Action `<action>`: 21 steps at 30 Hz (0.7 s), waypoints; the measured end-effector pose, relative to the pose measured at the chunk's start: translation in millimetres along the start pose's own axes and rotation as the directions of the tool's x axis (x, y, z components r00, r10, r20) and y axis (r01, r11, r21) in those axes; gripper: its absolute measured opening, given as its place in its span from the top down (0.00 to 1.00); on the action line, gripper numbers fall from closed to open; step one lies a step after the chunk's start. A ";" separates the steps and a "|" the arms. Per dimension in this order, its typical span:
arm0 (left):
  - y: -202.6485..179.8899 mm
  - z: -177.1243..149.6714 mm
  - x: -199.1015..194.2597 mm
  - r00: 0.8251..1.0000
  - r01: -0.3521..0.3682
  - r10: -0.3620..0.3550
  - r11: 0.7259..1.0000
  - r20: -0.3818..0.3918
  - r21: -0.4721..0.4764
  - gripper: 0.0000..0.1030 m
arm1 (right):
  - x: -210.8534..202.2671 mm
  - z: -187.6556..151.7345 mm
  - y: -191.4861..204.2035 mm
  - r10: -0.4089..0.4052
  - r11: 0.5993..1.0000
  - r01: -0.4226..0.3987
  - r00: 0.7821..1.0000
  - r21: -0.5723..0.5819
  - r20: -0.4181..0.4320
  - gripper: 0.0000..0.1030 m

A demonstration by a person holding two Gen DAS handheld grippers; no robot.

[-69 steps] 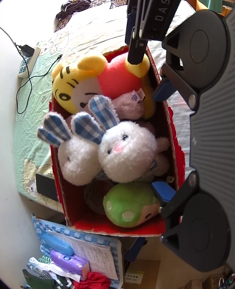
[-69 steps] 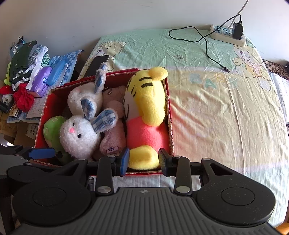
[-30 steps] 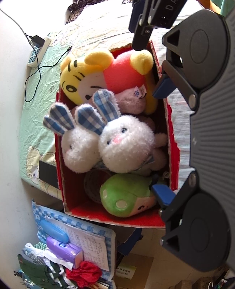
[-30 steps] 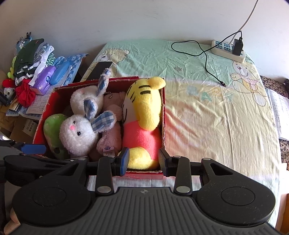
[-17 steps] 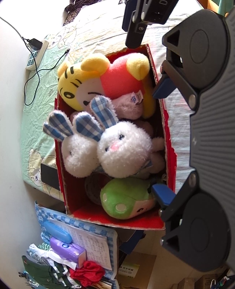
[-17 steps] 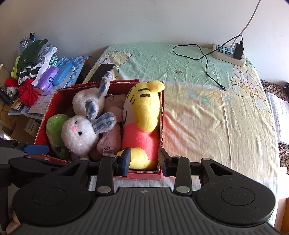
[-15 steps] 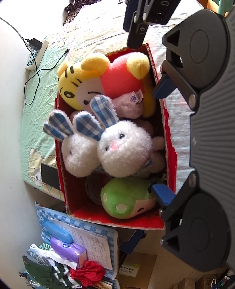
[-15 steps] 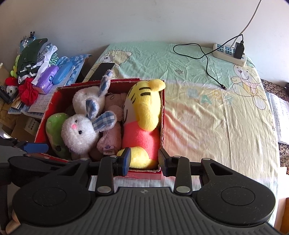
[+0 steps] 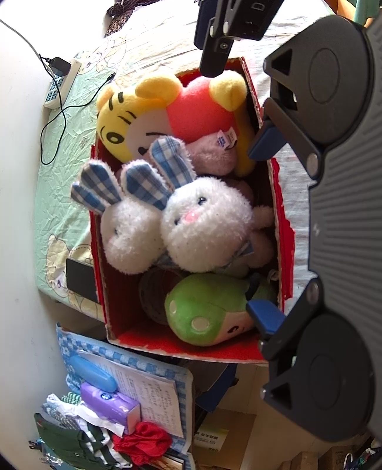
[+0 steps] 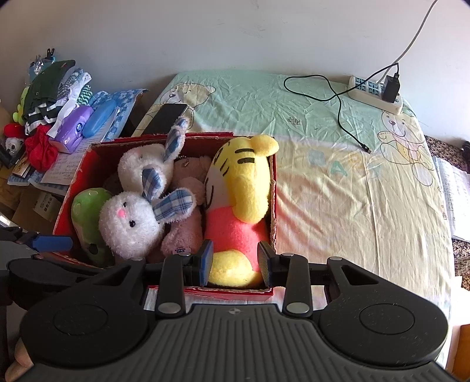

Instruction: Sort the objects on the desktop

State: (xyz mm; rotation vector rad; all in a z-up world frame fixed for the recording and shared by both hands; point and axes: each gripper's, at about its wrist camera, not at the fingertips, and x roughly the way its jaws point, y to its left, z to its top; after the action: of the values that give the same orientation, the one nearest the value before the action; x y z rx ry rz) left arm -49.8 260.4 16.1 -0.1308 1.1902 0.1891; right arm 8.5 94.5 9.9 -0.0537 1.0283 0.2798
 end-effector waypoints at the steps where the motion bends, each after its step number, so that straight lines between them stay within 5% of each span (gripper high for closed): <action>1: 1.1 0.3 0.8 1.000 0.000 0.000 1.000 -0.002 0.000 0.02 | 1.1 0.5 1.3 0.000 1.000 0.000 1.000 -0.002 -0.001 0.64; 21: 12.9 5.9 10.1 1.000 0.009 -0.009 1.000 -0.008 0.013 0.02 | 16.5 6.0 14.6 0.031 0.999 -0.031 0.999 0.020 -0.036 0.64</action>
State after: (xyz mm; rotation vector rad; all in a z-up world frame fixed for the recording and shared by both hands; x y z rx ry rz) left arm -43.6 275.0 8.9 -0.1252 1.1982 0.1731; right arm 17.8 113.0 0.2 -0.0254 1.0681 0.2980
